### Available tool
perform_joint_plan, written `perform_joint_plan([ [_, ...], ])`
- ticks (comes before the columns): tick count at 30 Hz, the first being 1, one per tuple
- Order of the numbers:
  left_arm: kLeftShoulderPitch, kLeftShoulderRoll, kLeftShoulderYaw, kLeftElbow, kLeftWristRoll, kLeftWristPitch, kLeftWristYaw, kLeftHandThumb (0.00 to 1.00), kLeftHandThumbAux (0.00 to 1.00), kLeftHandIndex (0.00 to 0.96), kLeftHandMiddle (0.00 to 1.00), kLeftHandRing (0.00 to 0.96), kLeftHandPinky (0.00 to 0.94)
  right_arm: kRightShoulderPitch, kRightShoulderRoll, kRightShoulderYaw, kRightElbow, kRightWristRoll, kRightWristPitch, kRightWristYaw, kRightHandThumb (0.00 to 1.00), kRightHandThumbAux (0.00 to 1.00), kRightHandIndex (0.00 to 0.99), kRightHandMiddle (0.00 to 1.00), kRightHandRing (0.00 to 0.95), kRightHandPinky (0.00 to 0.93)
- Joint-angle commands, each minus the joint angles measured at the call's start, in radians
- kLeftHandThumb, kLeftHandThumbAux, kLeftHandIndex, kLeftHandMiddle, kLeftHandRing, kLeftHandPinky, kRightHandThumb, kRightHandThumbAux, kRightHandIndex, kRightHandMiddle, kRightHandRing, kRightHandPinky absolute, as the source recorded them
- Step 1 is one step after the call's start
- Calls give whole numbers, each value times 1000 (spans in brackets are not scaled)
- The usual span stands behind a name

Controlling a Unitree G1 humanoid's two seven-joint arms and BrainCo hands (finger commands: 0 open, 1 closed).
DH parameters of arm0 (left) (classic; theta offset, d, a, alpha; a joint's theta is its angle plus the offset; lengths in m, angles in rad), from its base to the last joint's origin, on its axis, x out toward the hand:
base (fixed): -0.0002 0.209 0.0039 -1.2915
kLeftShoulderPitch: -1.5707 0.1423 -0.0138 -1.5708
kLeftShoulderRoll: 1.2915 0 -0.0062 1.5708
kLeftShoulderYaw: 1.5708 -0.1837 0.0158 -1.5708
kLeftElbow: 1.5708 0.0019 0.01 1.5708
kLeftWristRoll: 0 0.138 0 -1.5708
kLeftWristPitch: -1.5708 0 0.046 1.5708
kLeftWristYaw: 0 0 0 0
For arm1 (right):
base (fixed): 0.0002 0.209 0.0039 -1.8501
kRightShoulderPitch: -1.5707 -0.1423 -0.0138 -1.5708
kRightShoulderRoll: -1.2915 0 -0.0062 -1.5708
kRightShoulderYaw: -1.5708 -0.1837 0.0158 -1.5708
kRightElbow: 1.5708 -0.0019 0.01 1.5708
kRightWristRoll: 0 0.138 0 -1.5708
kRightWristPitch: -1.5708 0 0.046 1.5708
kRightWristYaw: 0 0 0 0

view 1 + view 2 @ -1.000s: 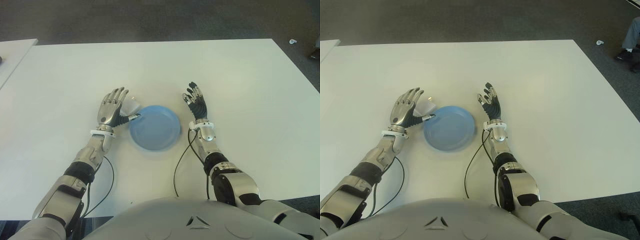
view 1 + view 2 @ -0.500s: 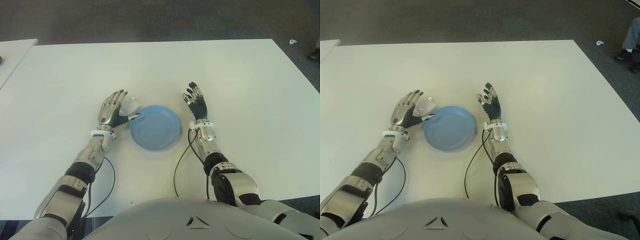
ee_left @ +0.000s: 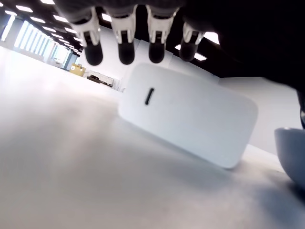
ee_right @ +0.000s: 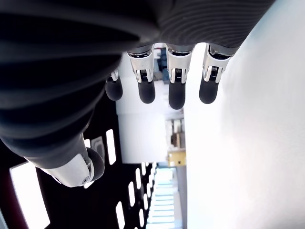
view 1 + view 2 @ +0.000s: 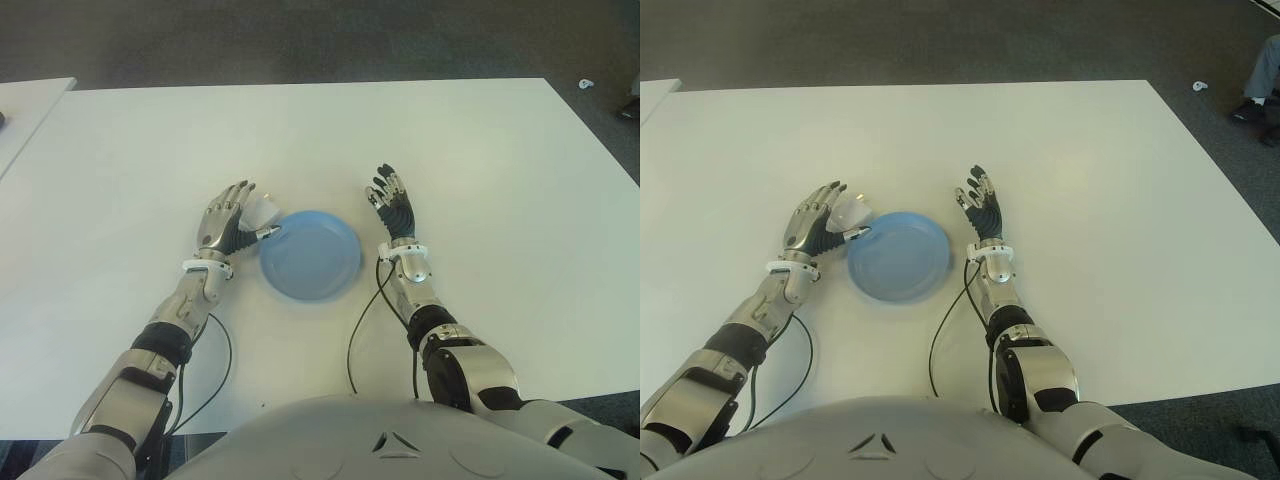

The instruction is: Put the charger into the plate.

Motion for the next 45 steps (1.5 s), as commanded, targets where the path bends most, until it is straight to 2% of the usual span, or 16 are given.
perform_joint_plan([
  [1,-9,-10,6,18,-16,1,-27,49,334,0,17,0,0,114,0,-4,81,1,62,-13,181,663,38,102,94,111],
  [17,-22,-42,38,39,-77,45,-93,42,345,2,31,0,0,112,-2,1,86,-2,63,-18,183,671,42,107,96,111],
  [36,-44,-67,59,94,-125,46,-118,52,313,25,32,0,0,115,-3,1,83,1,59,-10,183,665,40,111,105,124],
  [45,-96,-92,110,212,-203,49,-149,69,316,30,33,0,0,116,-5,1,82,-1,57,-13,191,667,44,121,114,130],
])
